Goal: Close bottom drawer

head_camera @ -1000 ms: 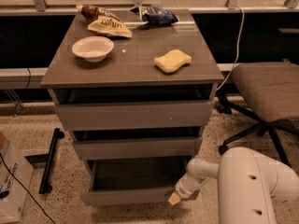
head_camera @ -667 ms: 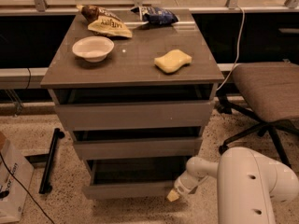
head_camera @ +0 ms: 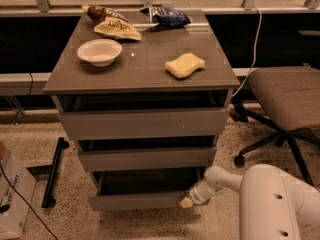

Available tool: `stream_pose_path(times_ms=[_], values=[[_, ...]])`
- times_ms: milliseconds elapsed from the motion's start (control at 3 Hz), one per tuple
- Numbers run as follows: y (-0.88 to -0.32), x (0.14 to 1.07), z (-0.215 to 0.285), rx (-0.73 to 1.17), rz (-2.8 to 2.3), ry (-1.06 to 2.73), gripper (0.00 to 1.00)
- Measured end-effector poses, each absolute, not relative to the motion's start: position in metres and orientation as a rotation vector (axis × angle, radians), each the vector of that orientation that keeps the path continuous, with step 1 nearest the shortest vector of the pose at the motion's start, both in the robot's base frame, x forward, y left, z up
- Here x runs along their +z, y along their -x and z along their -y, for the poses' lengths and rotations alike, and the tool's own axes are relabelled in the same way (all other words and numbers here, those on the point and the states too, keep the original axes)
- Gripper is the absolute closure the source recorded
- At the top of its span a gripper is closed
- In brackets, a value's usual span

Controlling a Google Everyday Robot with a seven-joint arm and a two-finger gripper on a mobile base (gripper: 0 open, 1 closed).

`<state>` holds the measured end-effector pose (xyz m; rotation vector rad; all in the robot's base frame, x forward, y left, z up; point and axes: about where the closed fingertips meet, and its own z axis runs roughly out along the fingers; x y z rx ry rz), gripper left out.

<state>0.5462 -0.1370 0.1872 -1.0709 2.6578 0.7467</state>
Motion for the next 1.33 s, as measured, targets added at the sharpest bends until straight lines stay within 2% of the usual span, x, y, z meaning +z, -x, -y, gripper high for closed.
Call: stream_pose_path(times_ms=[667, 1000, 1333], values=[[-0.565, 0.159, 0.135, 0.651, -2.655, 0.984, 0.99], [-0.594, 0.154, 0.143, 0.556, -2.627, 0.921, 0.77], [-0.593, 0.153, 0.142, 0.556, -2.624, 0.918, 0.54]])
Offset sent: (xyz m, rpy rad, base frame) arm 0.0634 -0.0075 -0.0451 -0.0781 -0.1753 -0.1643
